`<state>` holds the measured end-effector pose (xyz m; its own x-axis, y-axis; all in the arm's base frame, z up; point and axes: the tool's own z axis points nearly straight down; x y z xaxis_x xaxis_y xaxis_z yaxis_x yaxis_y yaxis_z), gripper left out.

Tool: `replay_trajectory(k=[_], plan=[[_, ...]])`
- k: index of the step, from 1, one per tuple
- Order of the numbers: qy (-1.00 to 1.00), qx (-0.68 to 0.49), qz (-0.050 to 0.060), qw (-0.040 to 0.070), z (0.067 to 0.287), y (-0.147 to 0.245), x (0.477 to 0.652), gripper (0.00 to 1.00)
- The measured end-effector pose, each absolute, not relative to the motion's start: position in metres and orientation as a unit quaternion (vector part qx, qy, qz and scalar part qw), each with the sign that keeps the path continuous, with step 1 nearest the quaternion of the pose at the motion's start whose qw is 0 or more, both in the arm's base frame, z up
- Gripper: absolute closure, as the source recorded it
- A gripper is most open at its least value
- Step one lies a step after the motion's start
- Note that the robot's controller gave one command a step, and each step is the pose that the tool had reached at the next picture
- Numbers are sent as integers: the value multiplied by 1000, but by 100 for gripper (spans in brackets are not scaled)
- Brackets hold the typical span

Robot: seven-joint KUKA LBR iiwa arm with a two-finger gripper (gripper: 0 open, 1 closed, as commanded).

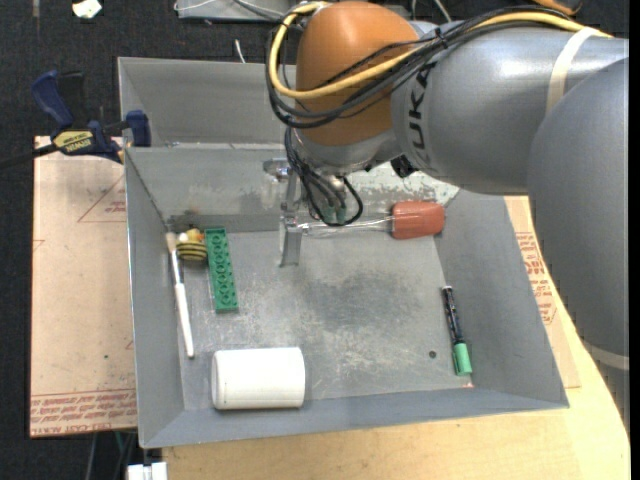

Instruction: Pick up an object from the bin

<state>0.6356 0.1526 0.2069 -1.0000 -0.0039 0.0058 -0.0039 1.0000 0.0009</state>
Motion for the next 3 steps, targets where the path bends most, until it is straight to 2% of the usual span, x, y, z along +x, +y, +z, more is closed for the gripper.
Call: replay_trajectory(k=[1, 2, 3], plan=[[-1000, 0, -1, -1, 213, 152, 637, 0], [-992, 126, -1, -5, 155, 171, 643, 0], [-972, 237, -1, -1, 143, 189, 646, 0]])
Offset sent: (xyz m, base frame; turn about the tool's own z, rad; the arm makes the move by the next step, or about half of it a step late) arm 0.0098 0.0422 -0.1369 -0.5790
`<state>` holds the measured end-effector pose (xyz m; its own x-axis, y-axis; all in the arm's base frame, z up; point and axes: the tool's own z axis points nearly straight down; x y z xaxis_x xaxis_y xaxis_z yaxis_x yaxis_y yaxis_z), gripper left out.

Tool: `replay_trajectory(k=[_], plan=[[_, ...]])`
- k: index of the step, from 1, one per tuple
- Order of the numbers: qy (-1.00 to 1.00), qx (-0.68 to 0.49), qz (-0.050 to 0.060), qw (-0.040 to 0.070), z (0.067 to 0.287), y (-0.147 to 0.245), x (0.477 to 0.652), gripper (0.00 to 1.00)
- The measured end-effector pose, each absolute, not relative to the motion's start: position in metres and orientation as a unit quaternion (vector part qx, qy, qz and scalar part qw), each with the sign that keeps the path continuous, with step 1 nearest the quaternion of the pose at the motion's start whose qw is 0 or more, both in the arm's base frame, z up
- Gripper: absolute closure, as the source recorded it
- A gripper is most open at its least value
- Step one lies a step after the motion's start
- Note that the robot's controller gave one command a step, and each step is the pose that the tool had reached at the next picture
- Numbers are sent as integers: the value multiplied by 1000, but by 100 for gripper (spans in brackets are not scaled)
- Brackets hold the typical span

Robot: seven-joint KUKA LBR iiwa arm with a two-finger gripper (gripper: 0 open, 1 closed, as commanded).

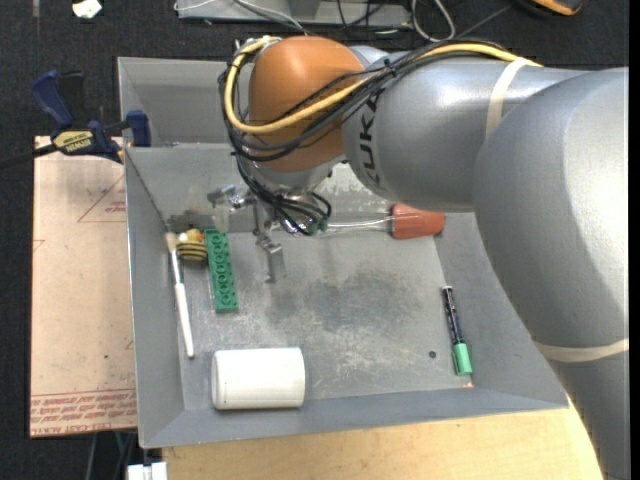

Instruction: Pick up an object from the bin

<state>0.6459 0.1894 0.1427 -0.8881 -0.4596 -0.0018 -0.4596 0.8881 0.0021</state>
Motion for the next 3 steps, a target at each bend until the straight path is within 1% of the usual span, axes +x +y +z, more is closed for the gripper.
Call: replay_trajectory(k=[1, 2, 3], plan=[[921, -389, 1, 3, 128, 201, 638, 0], [884, -468, 1, 8, 74, 201, 648, 0], [751, -660, 0, 8, 73, 216, 641, 100]])
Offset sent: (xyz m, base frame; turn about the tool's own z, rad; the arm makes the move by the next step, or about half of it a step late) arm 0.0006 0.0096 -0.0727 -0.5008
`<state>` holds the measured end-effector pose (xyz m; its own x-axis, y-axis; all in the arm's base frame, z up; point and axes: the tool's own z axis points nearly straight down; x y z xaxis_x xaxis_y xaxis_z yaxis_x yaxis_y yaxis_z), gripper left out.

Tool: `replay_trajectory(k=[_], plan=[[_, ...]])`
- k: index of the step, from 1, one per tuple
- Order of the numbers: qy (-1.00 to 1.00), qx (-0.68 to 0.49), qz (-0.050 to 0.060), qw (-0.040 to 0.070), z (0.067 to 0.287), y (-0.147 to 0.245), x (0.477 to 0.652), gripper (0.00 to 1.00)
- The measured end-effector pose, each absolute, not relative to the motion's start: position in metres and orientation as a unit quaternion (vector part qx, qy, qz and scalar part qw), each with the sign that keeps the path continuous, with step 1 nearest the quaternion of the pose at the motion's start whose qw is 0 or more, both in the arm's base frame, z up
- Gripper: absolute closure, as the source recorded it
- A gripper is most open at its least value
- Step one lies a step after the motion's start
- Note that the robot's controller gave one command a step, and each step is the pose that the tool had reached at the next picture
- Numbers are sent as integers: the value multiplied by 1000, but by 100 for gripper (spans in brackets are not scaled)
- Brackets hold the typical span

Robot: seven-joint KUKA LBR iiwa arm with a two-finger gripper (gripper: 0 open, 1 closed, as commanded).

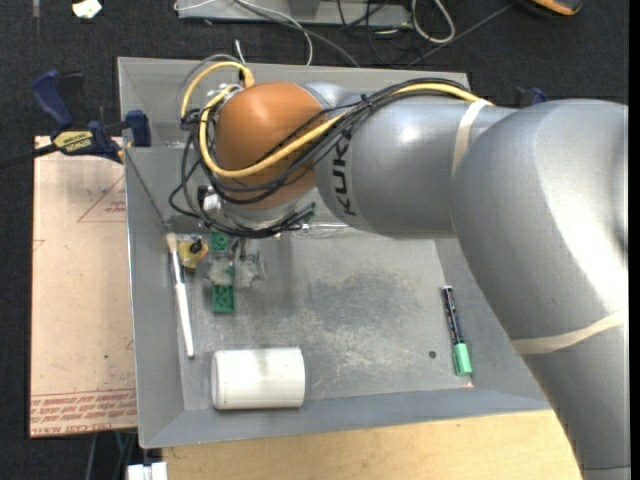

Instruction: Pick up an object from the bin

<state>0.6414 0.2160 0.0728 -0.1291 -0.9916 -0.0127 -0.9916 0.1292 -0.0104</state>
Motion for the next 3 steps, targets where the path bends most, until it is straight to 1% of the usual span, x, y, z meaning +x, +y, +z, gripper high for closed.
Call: replay_trajectory(k=[1, 2, 3], plan=[[751, -660, 0, 8, 73, 216, 641, 100], [752, -659, 2, 7, 94, 216, 640, 100], [752, -659, 3, 5, 138, 216, 639, 100]])
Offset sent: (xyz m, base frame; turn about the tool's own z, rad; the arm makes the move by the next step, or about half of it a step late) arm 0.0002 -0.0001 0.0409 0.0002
